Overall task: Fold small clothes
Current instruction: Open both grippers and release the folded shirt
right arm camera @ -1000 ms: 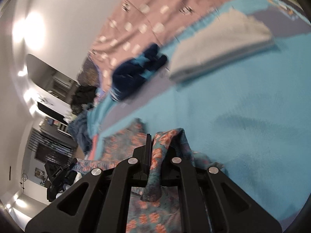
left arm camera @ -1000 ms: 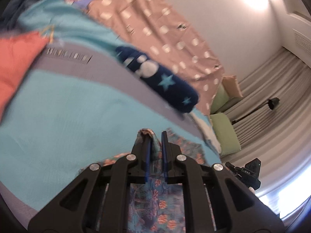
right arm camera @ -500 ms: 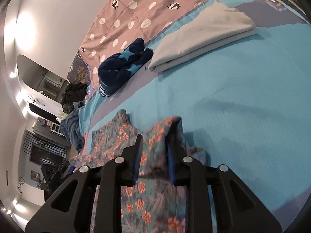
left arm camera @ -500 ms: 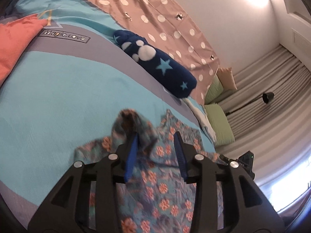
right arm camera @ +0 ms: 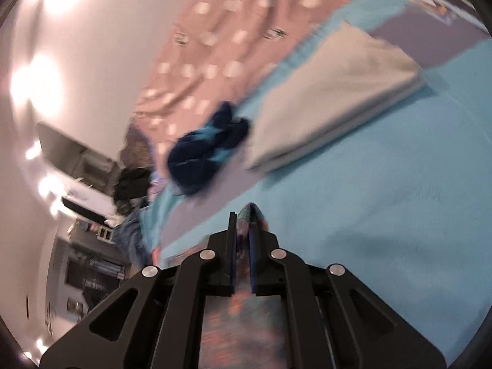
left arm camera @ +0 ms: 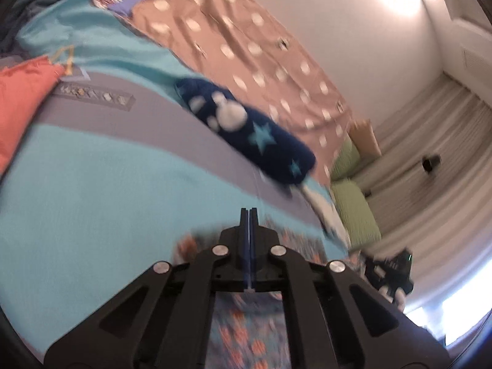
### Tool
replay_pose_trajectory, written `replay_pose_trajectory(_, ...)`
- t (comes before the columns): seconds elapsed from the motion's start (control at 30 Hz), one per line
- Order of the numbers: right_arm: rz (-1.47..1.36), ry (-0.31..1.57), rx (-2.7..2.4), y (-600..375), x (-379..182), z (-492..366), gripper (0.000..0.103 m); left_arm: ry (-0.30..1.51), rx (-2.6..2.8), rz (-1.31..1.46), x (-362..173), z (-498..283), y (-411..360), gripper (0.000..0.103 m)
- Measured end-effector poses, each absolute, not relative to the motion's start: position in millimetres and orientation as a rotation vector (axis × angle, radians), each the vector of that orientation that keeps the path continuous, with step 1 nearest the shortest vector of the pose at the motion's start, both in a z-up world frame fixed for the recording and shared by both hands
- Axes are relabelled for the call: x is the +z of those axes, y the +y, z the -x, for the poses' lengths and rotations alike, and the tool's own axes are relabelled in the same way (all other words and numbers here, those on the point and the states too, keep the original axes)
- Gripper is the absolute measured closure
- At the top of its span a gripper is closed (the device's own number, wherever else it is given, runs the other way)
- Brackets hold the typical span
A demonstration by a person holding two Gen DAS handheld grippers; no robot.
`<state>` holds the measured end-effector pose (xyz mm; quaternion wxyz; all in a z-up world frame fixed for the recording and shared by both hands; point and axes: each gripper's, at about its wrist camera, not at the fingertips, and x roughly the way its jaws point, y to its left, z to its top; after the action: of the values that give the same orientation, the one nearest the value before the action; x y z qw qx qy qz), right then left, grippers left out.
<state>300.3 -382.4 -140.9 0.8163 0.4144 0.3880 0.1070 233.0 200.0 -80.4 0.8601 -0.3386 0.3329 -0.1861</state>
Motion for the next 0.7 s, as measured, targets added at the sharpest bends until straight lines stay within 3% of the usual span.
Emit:
replay_pose_trajectory(0.07,-0.918,0.889,0.154,-389.0,-161.0,-307.1,0.077,0.705,-0.314,0.677,-88.0,-244.7,211.6,0.103)
replay_pose_trajectory(0.17,-0.917,0.89,0.183,-393.3,-170.1,-301.2,0.074,0.772,-0.313,0.733,-106.9,-252.4,227.1,0.101)
replay_pose_trajectory(0.2,-0.891,0.882,0.186,-394.6,-166.7,-298.6,0.069,0.784,-0.323,0.74,-111.1,-249.9,229.7,0.09)
replay_pose_trajectory(0.23,-0.864,0.878,0.19,-395.2,-163.3,-297.7,0.068,0.789,-0.32,0.728,-112.8,-246.8,230.4,0.068)
replay_pose_trajectory(0.3,-0.821,0.88,0.204,-394.3,-159.2,-297.5,0.067,0.809,-0.343,0.708,-116.0,-242.0,228.5,0.06)
replay_pose_trajectory(0.4,-0.792,0.874,0.222,-393.0,-156.3,-297.0,0.061,0.849,-0.385,0.695,-123.0,-240.9,221.0,0.055)
replay_pose_trajectory(0.67,-0.678,0.903,0.265,-378.9,-161.1,-307.6,0.056,0.91,-0.44,0.597,-127.6,-258.3,197.4,0.055)
replay_pose_trajectory(0.7,-0.664,0.902,0.282,-376.3,-160.7,-311.2,0.055,0.918,-0.436,0.587,-126.6,-262.4,195.7,0.064)
